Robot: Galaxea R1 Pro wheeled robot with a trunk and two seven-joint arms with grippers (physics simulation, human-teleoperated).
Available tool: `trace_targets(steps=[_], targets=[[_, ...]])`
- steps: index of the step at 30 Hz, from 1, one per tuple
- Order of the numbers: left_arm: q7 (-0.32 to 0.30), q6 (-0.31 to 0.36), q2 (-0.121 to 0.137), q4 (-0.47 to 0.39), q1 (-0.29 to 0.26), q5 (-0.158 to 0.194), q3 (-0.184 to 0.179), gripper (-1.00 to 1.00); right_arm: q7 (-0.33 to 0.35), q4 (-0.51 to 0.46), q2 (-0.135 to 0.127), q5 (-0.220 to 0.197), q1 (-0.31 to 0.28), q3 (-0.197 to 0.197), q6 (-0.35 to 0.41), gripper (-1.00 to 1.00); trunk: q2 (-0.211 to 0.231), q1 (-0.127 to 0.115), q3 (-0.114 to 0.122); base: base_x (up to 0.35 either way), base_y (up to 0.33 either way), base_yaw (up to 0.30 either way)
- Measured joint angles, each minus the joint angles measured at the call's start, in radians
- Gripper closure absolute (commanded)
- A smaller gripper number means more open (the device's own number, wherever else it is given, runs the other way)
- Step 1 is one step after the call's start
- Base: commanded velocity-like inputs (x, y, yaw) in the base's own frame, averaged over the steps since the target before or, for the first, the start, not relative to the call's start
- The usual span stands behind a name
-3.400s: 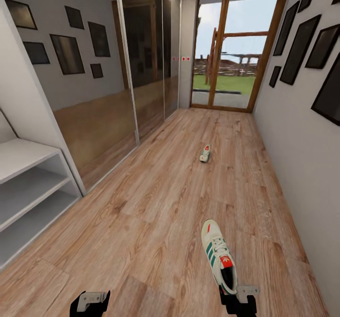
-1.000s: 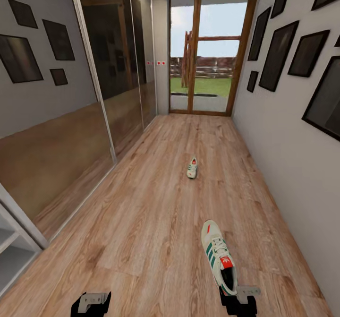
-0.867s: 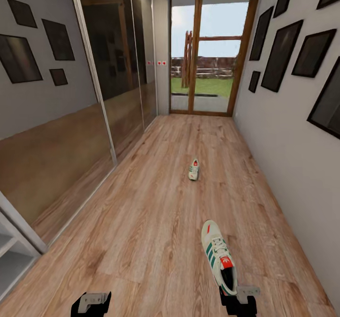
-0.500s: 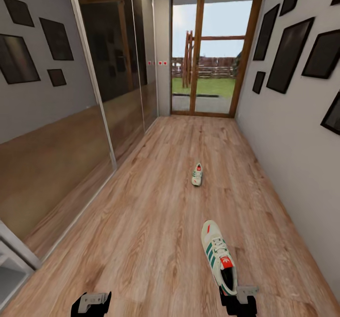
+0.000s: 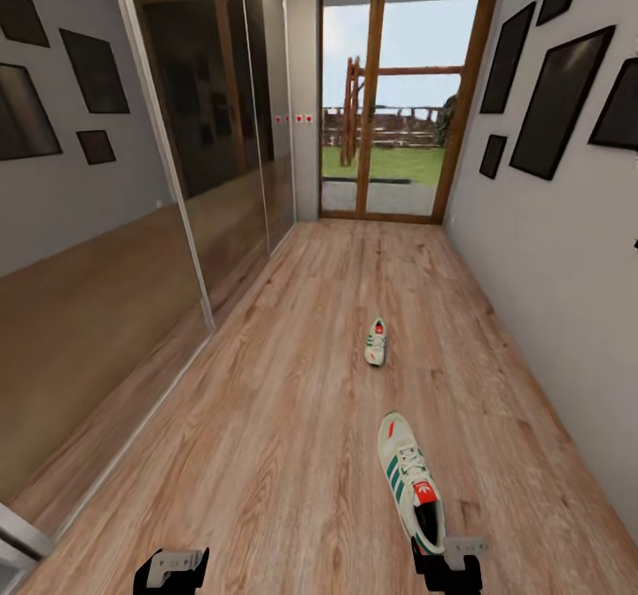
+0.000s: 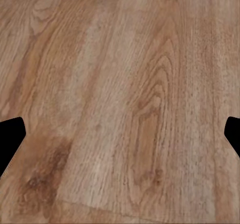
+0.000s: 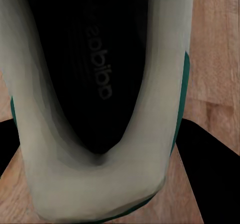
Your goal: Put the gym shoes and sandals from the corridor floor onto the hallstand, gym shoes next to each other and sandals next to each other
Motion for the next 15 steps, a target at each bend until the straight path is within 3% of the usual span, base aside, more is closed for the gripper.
trace_targets(steps=[6,15], targets=[[0.0,0.0,0.0,0.0,0.0,0.0,0.0,-1.0,0.0,0.0,0.0,0.0,0.0,-0.001,0.0,1.0,0.0,0.0,0.002,0.333,0.079,-0.193],[0.0,0.0,0.0,0.0,0.0,0.0,0.0,-1.0,0.0,0.0,0.0,0.0,0.0,0.0,0.0,1.0,0.0,0.0,0.002,0.333,0.089,-0.028]])
